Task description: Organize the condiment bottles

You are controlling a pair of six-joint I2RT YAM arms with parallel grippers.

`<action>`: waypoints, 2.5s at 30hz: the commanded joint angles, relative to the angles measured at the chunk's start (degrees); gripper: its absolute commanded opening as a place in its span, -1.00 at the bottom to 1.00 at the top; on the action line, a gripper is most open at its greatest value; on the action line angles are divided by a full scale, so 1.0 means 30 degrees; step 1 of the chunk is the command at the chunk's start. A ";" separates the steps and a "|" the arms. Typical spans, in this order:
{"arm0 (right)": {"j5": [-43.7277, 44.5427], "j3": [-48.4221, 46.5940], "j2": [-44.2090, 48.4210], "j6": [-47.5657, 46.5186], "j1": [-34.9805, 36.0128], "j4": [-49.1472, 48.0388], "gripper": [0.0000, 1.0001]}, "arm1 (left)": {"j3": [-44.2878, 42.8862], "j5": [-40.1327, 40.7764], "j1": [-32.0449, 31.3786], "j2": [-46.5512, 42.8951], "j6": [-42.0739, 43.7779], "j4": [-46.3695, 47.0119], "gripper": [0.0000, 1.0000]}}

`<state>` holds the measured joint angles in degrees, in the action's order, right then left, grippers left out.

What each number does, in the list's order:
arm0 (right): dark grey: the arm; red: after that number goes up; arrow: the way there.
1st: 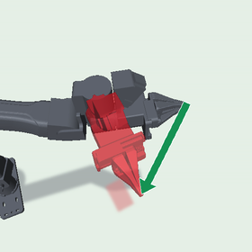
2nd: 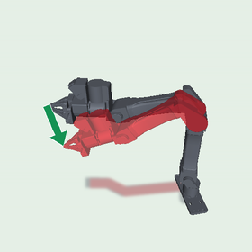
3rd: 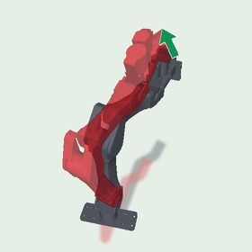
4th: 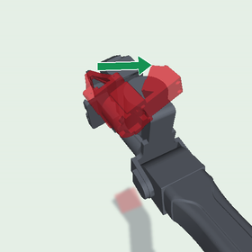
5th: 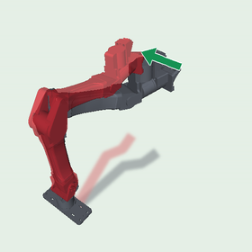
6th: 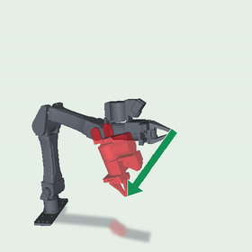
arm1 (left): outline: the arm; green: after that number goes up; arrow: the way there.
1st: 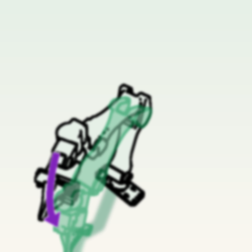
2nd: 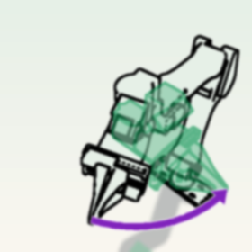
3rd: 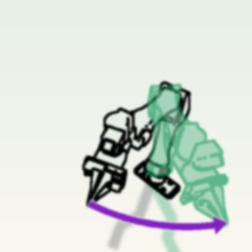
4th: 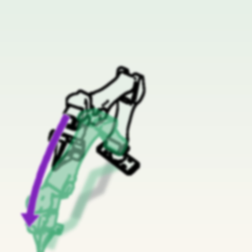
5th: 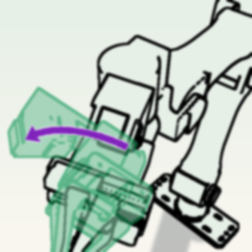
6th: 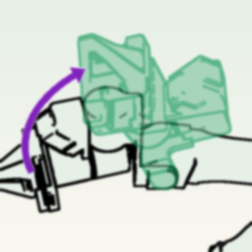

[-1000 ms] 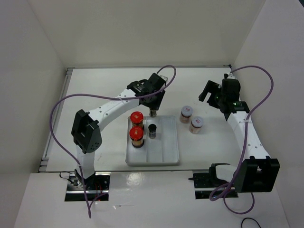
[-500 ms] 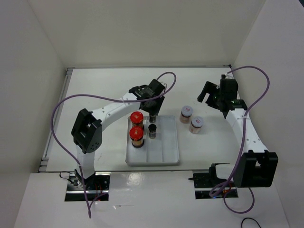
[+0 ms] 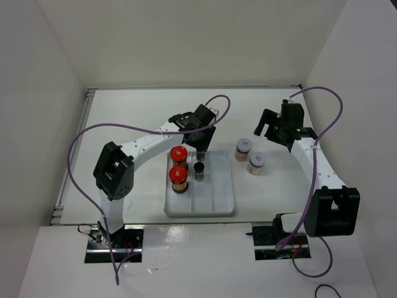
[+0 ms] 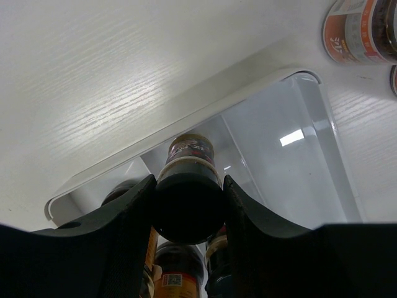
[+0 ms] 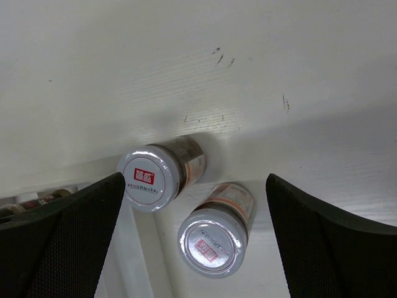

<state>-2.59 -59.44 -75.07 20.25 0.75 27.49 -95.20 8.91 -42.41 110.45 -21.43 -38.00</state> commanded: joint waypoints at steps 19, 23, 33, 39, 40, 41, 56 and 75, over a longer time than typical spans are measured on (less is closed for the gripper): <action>-0.0600 -0.0431 -0.0231 -0.0801 0.0802 -0.0285 0.97 | 0.0561 -0.0274 0.0105 0.1065 -0.0210 0.0217 0.61; -0.1068 -0.0607 -0.0056 -0.0979 0.1182 -0.0488 0.97 | 0.0561 0.0195 -0.0071 0.0363 -0.0210 -0.0135 0.84; -0.3060 -0.0607 -0.0639 -0.2149 0.2179 -0.1076 0.97 | -0.2659 0.1950 0.0571 -0.1630 -0.0210 -0.1218 1.00; -0.3062 -0.1718 -0.2162 -0.2795 0.2561 -0.0755 0.97 | -0.3365 0.0989 0.2211 -0.3239 -0.0210 -0.1047 1.00; -0.3062 -0.1923 -0.2716 -0.2998 0.2561 -0.0550 0.97 | -0.3365 0.0725 0.2736 -0.3505 -0.0210 -0.1045 1.00; -0.3062 -0.2215 -0.3012 -0.3000 0.2735 -0.0548 0.97 | -0.3046 0.0258 0.3002 -0.4030 -0.0210 -0.0813 1.00; 0.1799 -0.3448 -0.5855 -0.1799 0.5137 0.1297 0.97 | 0.2961 -0.1092 0.7194 -0.8341 -0.0386 0.0127 1.00; 0.4115 -0.3273 -0.7585 -0.1037 0.5901 0.1883 0.53 | 0.4487 -0.1445 0.8015 -0.8927 -0.0386 0.0477 1.00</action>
<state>7.62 -67.53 -97.54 16.43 17.98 32.01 -82.48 5.56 -18.65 85.86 -21.45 -38.52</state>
